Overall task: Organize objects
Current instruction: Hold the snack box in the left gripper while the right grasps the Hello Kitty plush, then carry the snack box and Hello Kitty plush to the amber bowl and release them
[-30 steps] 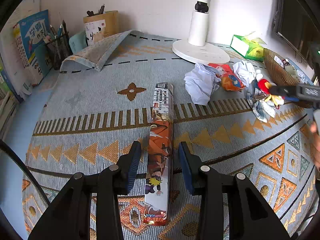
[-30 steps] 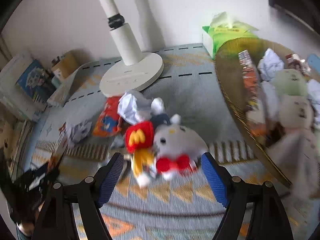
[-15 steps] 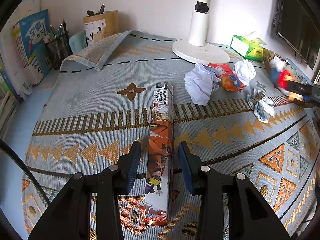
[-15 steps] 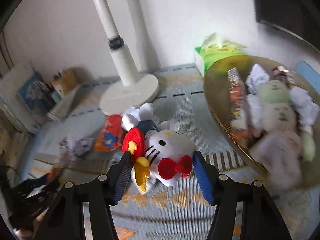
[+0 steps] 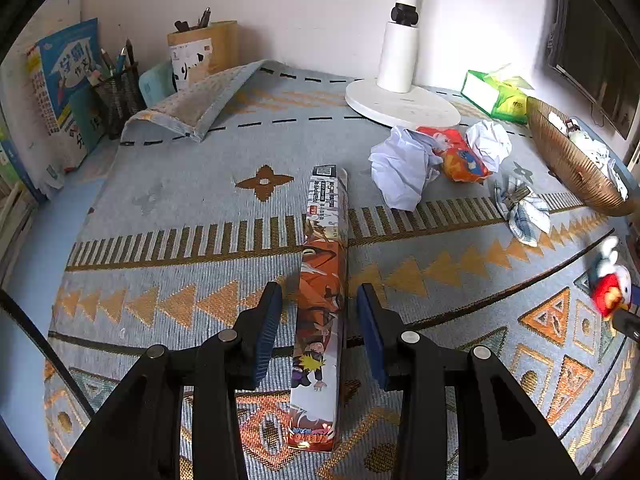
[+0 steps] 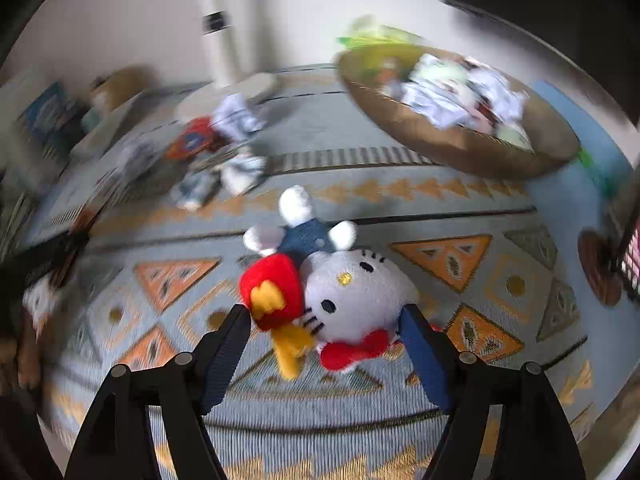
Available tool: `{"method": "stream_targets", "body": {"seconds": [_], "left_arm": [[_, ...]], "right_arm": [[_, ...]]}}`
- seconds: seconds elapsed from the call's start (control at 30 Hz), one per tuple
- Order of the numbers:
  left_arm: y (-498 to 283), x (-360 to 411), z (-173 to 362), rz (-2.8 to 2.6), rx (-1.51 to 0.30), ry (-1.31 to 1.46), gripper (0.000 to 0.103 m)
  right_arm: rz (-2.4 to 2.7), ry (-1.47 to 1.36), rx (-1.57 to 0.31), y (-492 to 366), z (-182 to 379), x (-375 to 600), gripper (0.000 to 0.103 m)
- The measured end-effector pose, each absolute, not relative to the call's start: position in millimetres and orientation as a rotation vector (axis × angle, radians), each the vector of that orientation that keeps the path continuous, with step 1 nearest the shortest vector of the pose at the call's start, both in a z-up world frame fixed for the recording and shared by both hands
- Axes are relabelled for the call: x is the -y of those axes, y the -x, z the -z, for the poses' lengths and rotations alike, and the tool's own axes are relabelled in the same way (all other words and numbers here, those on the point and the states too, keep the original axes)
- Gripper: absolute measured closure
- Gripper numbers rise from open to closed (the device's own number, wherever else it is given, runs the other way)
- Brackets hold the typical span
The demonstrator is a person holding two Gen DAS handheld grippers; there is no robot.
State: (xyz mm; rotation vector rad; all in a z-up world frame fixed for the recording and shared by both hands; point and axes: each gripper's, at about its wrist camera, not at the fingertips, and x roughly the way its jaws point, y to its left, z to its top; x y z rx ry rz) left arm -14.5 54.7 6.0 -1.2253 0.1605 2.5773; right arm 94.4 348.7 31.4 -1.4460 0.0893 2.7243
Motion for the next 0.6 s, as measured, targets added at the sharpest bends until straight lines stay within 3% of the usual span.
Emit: {"method": "stream_targets", "body": {"seconds": [0.07, 0.1, 0.13, 0.2, 0.33, 0.6], "left_arm": [[14.1, -55.3, -6.2, -2.577, -0.157, 1.224, 0.068], [14.3, -54.4, -6.3, -2.584, -0.157, 1.224, 0.074], [14.2, -53.9, -6.7, -2.591, -0.157, 1.223, 0.083], [12.4, -54.9, -7.8, -2.612, -0.170, 1.216, 0.087], [3.7, -60.8, -11.7, -2.623, -0.230, 1.183, 0.088], [-26.3, -69.1, -40.3, -2.522, -0.076, 1.123, 0.088]], "right_arm": [[-2.804, 1.440, -0.052, -105.4, -40.4, -350.7, 0.026], [-2.843, 1.440, -0.065, -111.2, -44.8, -354.8, 0.024], [-2.867, 1.445, -0.084, -115.9, -47.6, -360.5, 0.016], [-2.876, 1.418, -0.113, -123.7, -51.1, -371.9, 0.008], [-2.858, 1.371, -0.086, -122.7, -50.6, -391.7, 0.008], [-2.875, 1.551, -0.148, -84.8, -20.4, -385.3, 0.008]]}}
